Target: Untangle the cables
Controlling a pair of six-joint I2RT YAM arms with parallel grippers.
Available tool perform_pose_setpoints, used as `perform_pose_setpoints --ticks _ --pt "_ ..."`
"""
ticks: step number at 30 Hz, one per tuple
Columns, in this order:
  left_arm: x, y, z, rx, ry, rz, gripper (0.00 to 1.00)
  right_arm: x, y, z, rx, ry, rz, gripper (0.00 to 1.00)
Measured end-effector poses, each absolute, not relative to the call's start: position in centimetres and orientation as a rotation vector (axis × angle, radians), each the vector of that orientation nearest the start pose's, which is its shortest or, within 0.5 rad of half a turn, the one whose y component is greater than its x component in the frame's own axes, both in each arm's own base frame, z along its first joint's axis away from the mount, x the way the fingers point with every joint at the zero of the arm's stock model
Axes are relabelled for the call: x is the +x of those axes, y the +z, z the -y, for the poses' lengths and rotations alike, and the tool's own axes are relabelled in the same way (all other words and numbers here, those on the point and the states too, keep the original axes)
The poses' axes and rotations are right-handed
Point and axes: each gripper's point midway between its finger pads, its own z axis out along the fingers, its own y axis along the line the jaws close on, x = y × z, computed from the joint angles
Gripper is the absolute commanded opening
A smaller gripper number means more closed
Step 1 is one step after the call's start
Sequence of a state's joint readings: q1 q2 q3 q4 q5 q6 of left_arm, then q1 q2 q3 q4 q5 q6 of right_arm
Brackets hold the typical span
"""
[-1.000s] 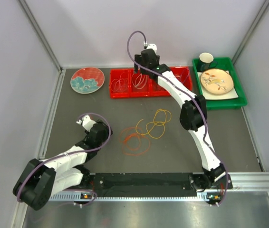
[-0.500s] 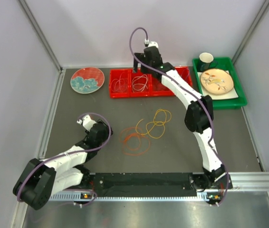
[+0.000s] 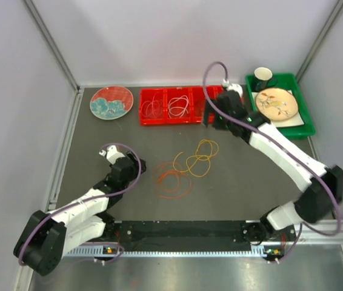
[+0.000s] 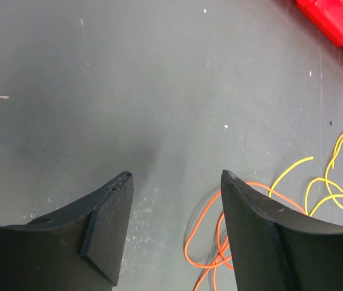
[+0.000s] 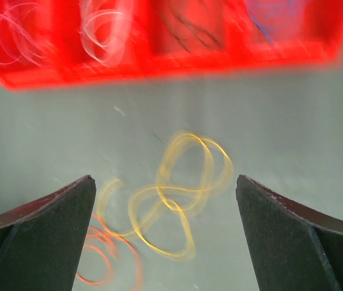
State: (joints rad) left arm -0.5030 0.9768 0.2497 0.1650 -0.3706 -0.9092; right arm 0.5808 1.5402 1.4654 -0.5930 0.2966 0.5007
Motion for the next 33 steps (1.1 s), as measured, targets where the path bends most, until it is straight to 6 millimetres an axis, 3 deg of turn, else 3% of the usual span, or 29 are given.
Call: perform_pose_setpoints --ticks 4,5,8,12,16,21,25,33 --pt "26.9 5.9 11.8 -0.593 -0.465 -2.042 0.71 30.0 19.5 -15.6 0.17 0.23 -2.276 0.96" --pt "26.8 5.9 12.0 -0.581 -0.469 -2.047 0.71 28.8 18.9 -14.8 0.186 0.231 -2.282 0.95" --pt "26.3 6.0 13.0 -0.524 -0.47 -2.063 0.71 25.1 16.9 -13.3 0.243 0.308 -2.277 0.95" --pt "25.5 6.9 15.1 -0.433 -0.468 -2.07 0.7 22.1 13.9 -12.5 0.301 0.376 -2.299 0.95" --pt "24.6 8.6 17.5 -0.351 -0.481 -2.058 0.67 20.9 11.8 -13.0 0.317 0.429 -2.344 0.92" --pt "23.8 9.6 19.0 -0.32 -0.502 -2.049 0.65 20.9 11.6 -14.9 0.291 0.541 -2.342 0.82" --pt "23.3 8.8 19.5 -0.296 -0.484 -2.071 0.64 21.2 11.1 -16.5 0.254 0.601 -2.358 0.73" --pt "23.5 6.6 19.8 -0.254 -0.386 -2.144 0.62 21.8 9.0 -18.0 0.228 0.599 -2.433 0.7"
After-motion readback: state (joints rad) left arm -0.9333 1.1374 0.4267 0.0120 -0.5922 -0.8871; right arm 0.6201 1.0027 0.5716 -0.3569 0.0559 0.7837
